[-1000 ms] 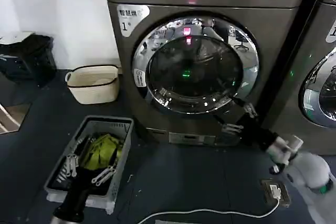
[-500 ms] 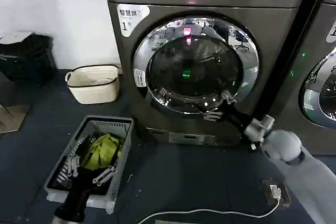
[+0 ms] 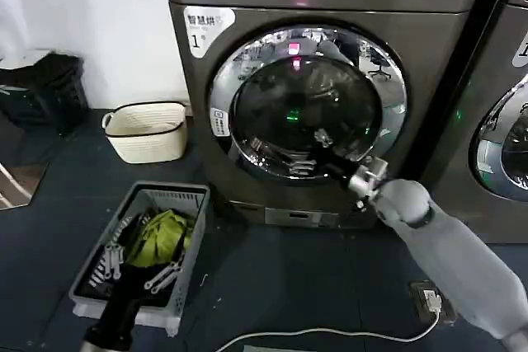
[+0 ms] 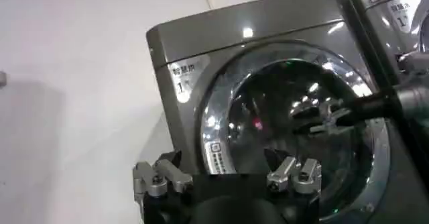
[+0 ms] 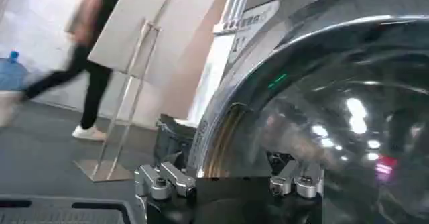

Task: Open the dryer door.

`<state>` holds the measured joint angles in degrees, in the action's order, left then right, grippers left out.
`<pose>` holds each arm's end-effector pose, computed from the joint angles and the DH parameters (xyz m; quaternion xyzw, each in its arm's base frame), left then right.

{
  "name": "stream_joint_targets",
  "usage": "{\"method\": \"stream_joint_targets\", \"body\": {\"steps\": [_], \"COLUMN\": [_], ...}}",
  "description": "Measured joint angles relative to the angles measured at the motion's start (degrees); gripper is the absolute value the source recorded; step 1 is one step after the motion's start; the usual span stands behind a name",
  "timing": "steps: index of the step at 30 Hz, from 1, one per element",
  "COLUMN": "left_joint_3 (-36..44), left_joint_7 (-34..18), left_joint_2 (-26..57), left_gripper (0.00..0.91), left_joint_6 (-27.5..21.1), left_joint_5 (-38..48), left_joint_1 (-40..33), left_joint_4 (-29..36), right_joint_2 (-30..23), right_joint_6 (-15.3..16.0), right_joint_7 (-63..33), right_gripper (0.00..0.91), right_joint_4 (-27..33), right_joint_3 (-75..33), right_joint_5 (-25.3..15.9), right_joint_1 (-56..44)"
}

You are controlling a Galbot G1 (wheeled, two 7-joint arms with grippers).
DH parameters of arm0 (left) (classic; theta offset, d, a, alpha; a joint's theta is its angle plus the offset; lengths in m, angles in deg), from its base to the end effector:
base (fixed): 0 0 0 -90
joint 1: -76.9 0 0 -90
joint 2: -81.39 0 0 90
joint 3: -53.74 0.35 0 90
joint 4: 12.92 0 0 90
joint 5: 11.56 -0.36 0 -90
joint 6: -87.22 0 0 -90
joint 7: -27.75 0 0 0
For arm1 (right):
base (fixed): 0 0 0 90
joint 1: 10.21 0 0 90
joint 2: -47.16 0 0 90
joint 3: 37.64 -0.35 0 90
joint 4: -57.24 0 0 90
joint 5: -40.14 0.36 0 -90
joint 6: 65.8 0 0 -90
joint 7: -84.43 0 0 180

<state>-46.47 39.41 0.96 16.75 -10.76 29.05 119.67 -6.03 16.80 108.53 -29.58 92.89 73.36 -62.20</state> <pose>0.1282 0.0640 -0.2470 0.1093 0.9710 0.1318 0.1671 0.4838 -0.0347 -0.1754 -0.4415 0.8764 -0.1392 0.1326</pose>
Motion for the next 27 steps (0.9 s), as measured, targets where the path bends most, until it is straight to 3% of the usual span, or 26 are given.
{"method": "stream_joint_targets", "body": {"steps": [27], "left_joint_3": [-0.37], "left_joint_7": [0.05], "left_joint_2": [-0.03], "left_gripper": [0.907], "left_joint_6": [0.24], "left_joint_5": [-0.04], "left_joint_1": [0.93], "left_joint_4": [0.71], "right_joint_2": [-10.73], "right_joint_6": [-2.24], "right_joint_7": [3.69], "right_gripper": [0.907], "right_joint_4": [16.88], "right_joint_3": [8.52], "right_joint_5": [-0.93], "right_joint_1": [11.85]}}
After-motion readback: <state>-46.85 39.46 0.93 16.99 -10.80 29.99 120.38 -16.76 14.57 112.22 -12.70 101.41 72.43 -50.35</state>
